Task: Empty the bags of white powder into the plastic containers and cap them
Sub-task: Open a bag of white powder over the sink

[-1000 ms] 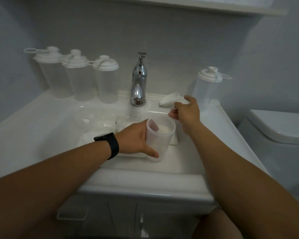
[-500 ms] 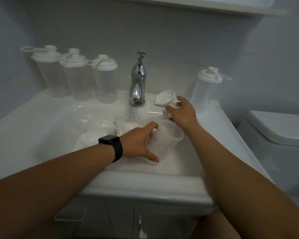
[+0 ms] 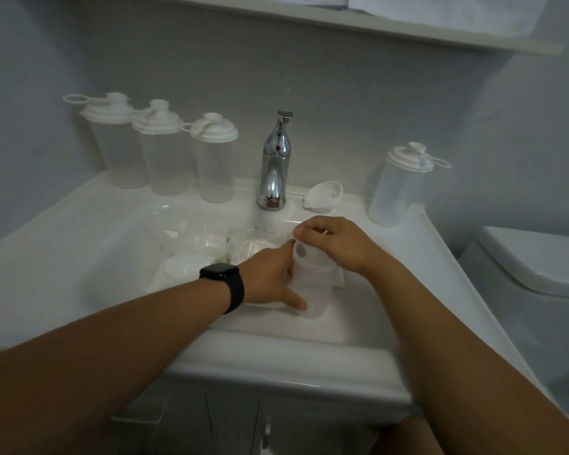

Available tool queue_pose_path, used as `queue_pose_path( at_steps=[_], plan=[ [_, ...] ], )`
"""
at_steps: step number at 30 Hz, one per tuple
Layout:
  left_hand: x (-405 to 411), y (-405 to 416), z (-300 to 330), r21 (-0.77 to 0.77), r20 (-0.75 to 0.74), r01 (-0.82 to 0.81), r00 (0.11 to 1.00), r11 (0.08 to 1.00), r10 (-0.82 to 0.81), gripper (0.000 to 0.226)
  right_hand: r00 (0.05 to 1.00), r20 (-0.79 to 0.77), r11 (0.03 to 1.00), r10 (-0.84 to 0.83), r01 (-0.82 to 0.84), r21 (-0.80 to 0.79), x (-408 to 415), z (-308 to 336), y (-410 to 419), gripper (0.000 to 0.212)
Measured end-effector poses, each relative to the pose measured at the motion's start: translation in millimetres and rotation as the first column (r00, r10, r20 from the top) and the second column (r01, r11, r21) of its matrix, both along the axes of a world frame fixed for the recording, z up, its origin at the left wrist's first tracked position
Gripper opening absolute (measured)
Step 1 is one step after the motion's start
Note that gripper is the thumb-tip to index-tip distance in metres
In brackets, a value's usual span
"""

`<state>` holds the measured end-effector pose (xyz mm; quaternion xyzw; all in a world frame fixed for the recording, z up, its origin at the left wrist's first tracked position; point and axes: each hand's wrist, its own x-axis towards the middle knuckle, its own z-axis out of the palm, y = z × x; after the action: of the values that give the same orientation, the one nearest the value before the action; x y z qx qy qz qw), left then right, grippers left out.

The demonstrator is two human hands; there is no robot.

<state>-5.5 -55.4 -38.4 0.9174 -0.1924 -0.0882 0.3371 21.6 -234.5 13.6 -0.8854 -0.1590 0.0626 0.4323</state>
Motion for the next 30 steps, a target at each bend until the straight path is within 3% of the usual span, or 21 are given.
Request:
queue_pose_path(
  at_steps=[2,4,6,9,12,15,19,24,30],
  plan=[
    [-1,12,12,-0.062,0.029,-0.002,1.0,0.998,0.004,0.082,0.999,0.005,0.998,-0.039,0.039,0.05,0,1,0,0.016],
    [-1,31,24,-0.137,0.166,-0.055,0.983,0.989,0.077,0.051,0.998,-0.037,0.995,-0.053,0.056,0.083,-1,4,-2,0.017],
    [1,53,30,-0.167,0.261,-0.141,0.948,0.976,0.182,0.038,0.995,-0.085,0.996,-0.043,0.05,0.078,-2,6,-5,0.02],
    [9,75,27,0.026,0.212,-0.222,0.954,0.975,0.212,0.037,0.99,-0.137,0.997,-0.01,0.021,0.08,-1,7,-8,0.021],
    [13,75,23,0.239,0.18,-0.189,0.973,0.952,0.147,0.038,0.987,-0.161,0.998,0.004,0.007,0.063,0,6,-10,0.02],
    [13,67,23,0.296,0.194,-0.18,0.973,0.938,0.125,0.036,0.987,-0.151,0.998,0.046,-0.041,0.037,-1,6,-11,0.023],
    [15,68,19,0.237,0.115,-0.142,0.986,0.961,0.117,0.022,0.985,-0.124,0.992,0.117,-0.11,0.059,-2,7,-10,0.022],
    [11,70,23,0.012,0.086,-0.173,0.981,0.985,0.171,0.022,0.985,-0.101,0.988,0.143,-0.135,0.079,-2,7,-9,0.02],
    [11,62,23,-0.008,0.071,-0.206,0.976,0.979,0.206,0.024,0.98,-0.111,0.985,0.163,-0.156,0.066,-3,5,-8,0.018]
  ],
)
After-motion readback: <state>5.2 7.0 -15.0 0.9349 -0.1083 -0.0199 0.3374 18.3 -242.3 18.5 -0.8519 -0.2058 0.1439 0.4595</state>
